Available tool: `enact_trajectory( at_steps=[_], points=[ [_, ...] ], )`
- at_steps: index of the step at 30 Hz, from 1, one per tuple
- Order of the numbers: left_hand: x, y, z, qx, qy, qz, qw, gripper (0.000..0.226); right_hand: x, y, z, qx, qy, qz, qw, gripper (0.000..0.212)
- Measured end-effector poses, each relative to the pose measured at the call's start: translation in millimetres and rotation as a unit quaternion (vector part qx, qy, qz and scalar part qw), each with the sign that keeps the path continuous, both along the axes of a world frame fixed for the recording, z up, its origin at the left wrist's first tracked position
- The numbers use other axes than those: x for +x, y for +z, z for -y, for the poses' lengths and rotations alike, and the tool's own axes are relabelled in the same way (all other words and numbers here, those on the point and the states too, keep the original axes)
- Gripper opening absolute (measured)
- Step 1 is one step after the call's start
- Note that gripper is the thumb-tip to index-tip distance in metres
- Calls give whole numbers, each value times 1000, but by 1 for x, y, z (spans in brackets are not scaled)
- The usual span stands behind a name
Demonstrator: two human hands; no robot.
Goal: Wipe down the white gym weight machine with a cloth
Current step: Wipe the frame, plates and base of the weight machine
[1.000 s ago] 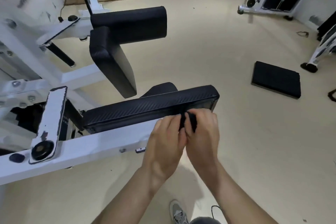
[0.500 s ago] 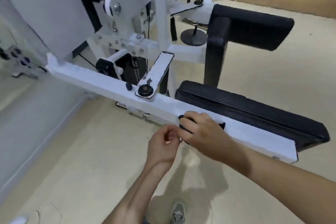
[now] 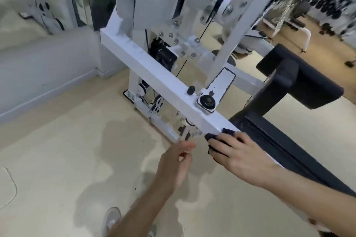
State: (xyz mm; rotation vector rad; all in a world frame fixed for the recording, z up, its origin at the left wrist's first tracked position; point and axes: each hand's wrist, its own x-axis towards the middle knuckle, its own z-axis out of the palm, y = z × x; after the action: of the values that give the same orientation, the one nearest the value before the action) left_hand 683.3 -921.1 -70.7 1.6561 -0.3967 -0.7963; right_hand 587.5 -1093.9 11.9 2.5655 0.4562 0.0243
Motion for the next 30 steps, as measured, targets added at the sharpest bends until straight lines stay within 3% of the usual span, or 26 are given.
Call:
enact_trajectory(
  at_steps=[3,6,10,13,16,19,22,25,28,30],
  points=[
    [20,-11,-17,13,46,14,999,33,85,2,-23,-42,51,-8,998,30],
    [44,-20,-31,6,126,0,992,35,168,4,-39,-26,53,-9,998,27],
    [83,-11,-27,-44,121,5,992,33,245,0,-66,-2,-37,-25,999,39],
    [131,4,-13,-54,155,3,987,24,221,2,-66,35,-89,-27,995,42],
    [147,13,0,-22,101,53,993,10,168,7,-48,78,-94,-23,992,58],
    [144,11,6,-69,119,-9,990,7,176,9,-49,104,-114,-13,988,75],
    [187,11,4,-141,237,-78,958,20,244,-5,-71,146,-121,19,982,70],
    [232,17,4,-214,303,-114,922,31,296,-18,-88,221,-207,65,951,60],
    [221,16,23,-210,339,-139,907,48,287,-21,-73,254,-218,63,940,66],
    [195,19,37,-206,334,-142,909,50,270,-15,-55,334,-197,18,921,70]
  ],
)
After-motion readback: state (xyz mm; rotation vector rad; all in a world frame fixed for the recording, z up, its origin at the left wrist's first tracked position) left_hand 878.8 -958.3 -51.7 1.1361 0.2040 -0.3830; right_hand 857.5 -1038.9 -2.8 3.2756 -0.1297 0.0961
